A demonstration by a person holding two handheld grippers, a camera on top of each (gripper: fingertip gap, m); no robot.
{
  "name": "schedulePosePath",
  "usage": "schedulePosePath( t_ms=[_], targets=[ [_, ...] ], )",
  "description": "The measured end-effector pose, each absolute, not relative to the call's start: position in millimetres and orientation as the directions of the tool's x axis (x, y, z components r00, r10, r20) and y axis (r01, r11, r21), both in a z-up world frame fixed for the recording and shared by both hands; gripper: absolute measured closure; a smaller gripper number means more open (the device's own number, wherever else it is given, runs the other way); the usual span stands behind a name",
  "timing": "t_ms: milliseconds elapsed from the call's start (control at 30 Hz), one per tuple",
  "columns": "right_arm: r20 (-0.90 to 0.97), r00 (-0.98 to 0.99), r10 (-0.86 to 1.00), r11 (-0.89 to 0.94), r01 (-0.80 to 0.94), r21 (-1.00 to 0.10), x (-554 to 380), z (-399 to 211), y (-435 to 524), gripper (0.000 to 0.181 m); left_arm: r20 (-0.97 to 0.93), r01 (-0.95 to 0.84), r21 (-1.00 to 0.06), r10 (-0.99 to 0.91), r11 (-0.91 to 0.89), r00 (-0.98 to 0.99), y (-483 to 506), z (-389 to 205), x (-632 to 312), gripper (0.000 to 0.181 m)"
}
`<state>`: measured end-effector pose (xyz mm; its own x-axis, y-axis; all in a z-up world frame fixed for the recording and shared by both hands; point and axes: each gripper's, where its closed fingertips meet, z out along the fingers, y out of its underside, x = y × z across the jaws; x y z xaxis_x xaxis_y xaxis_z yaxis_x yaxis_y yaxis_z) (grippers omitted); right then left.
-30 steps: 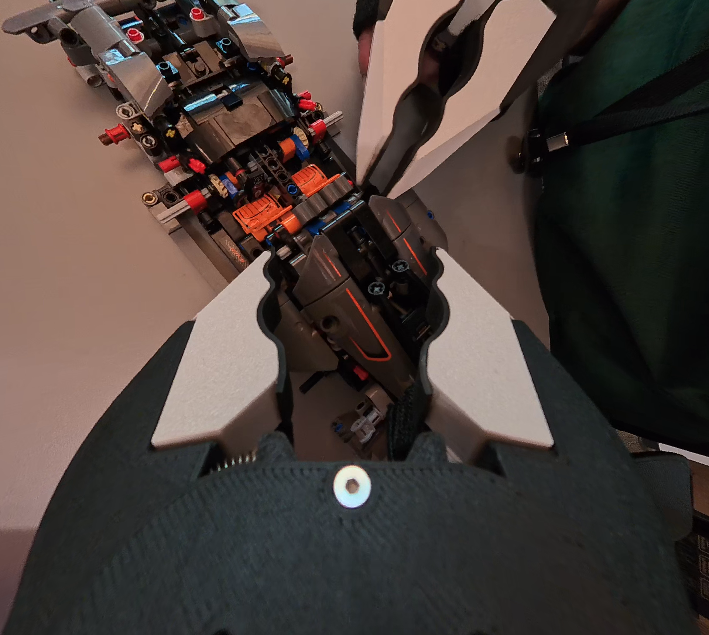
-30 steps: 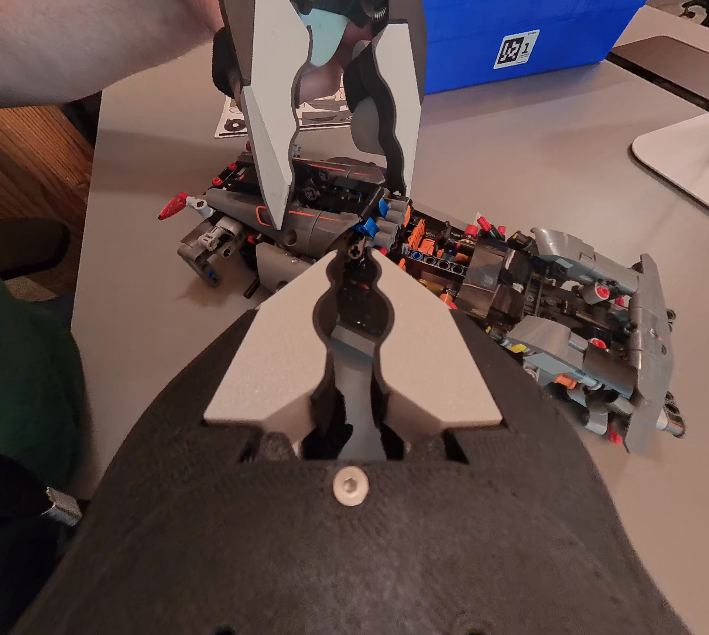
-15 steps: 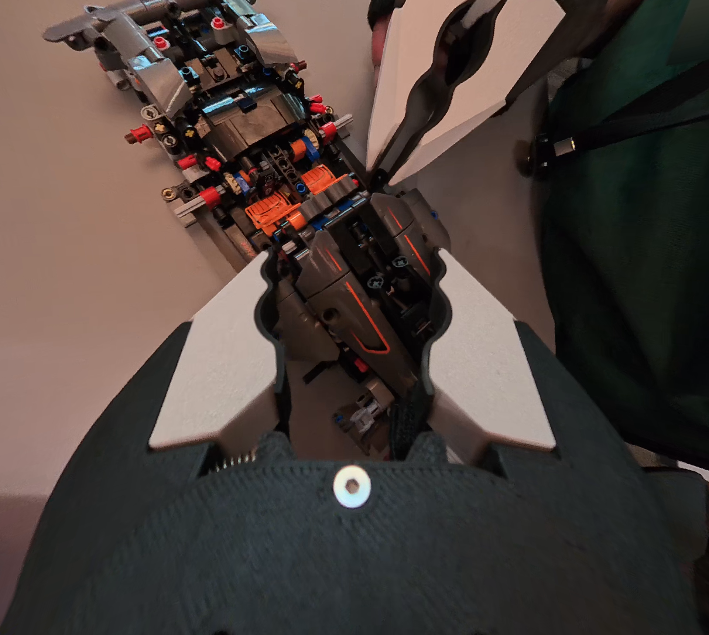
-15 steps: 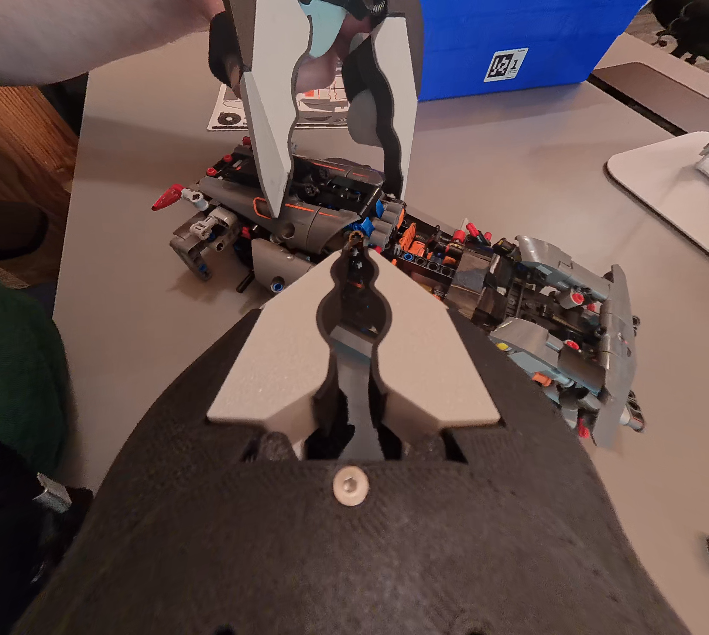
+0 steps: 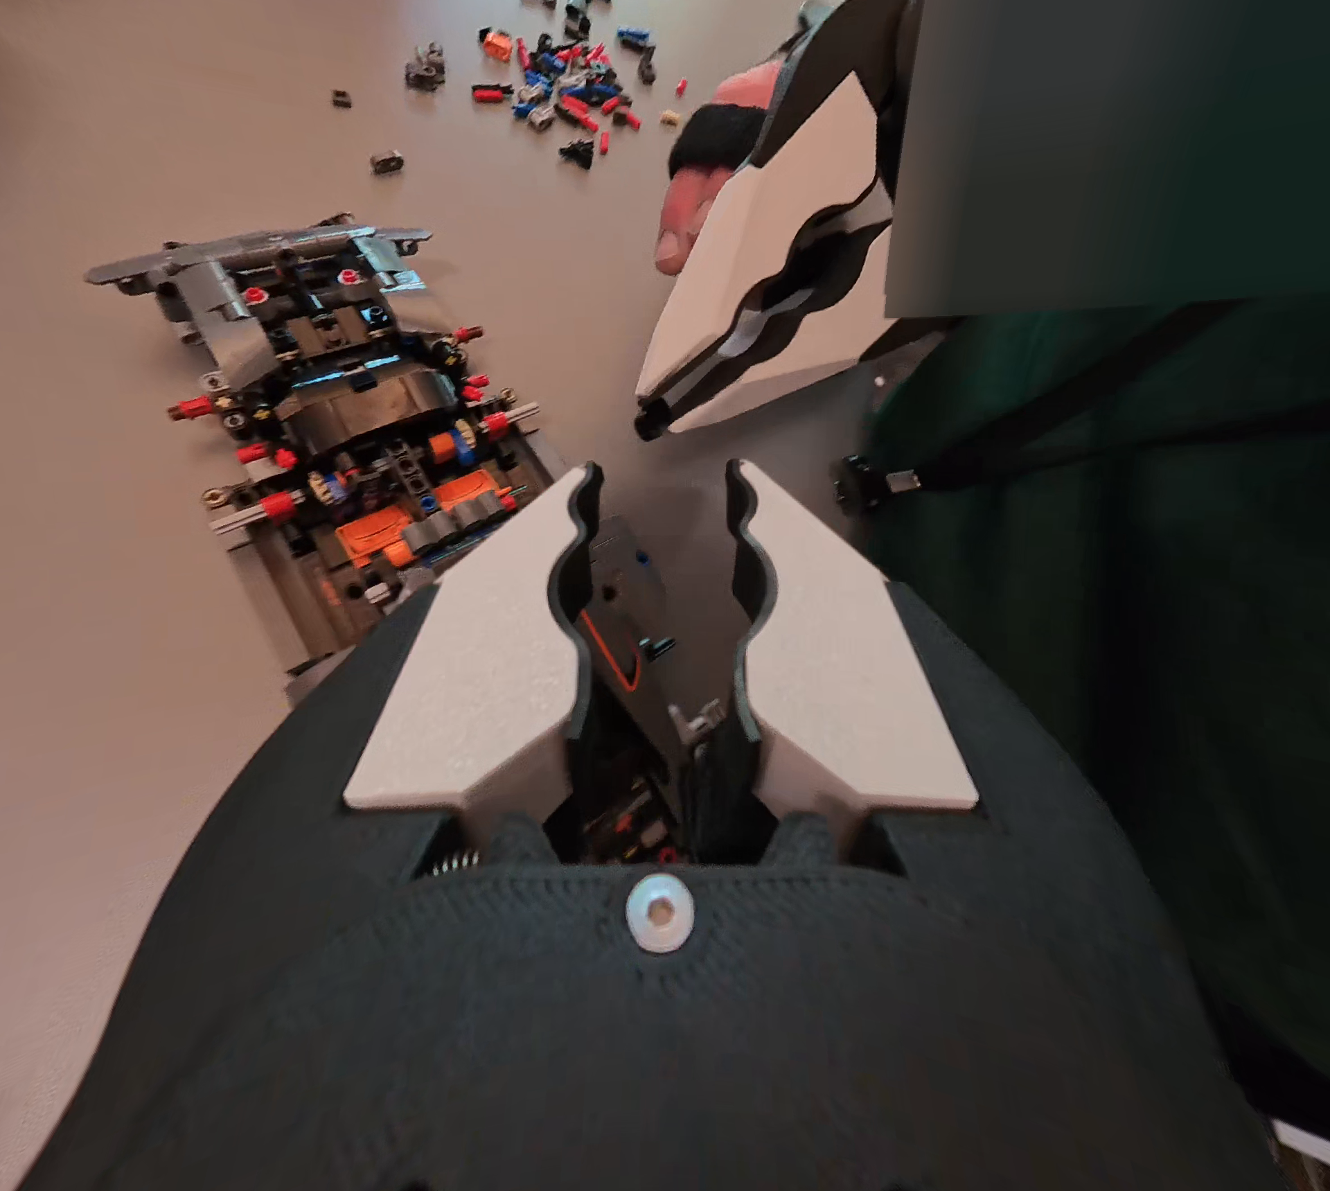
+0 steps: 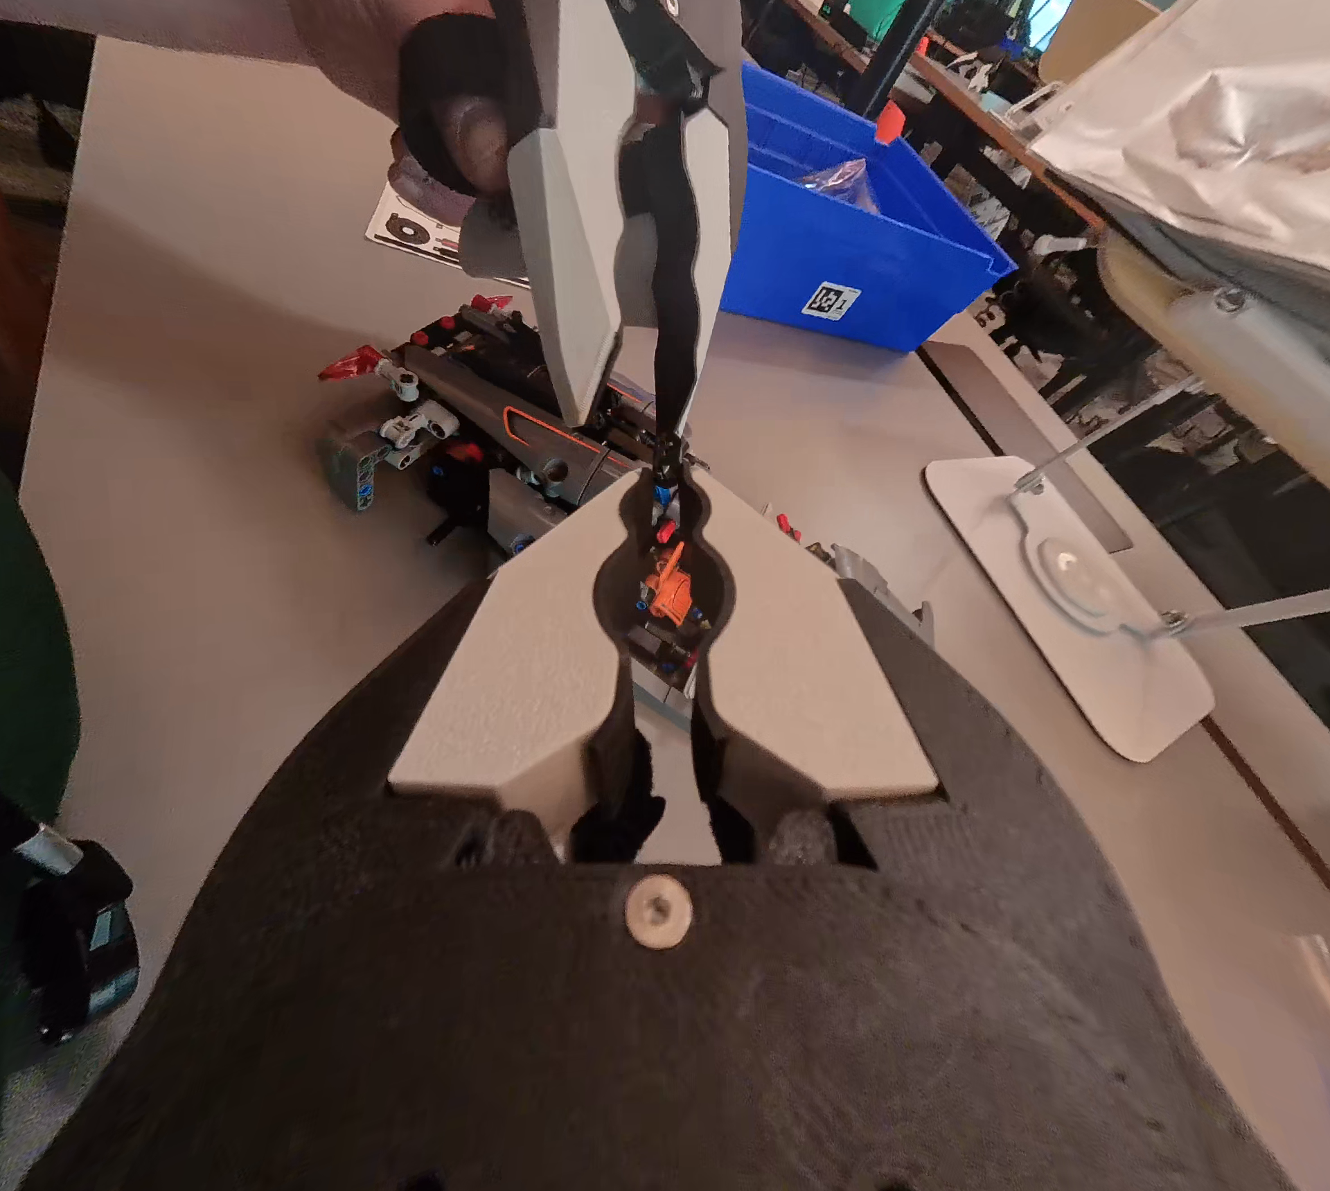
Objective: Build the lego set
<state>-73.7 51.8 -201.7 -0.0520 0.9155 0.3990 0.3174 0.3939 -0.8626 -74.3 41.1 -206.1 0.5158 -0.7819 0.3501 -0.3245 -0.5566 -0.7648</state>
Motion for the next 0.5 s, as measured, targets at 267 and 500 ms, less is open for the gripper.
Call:
schedulePosePath(
  t_ms=[267, 500],
  targets=[
    [0.462, -0.060, 0.885, 0.458, 0.287, -0.841, -69, -192, 38, 0.177, 0.434, -0.222, -0.787, -0.772, -0.576, 0.464, 36, -188, -63, 0.166],
    [0.474, -0.045, 0.879, 0.468, 0.266, -0.843, -66, -187, 37, 0.177, 0.420, -0.230, -0.788, -0.772, -0.571, 0.478, 36, -188, -59, 0.177]
  ],
)
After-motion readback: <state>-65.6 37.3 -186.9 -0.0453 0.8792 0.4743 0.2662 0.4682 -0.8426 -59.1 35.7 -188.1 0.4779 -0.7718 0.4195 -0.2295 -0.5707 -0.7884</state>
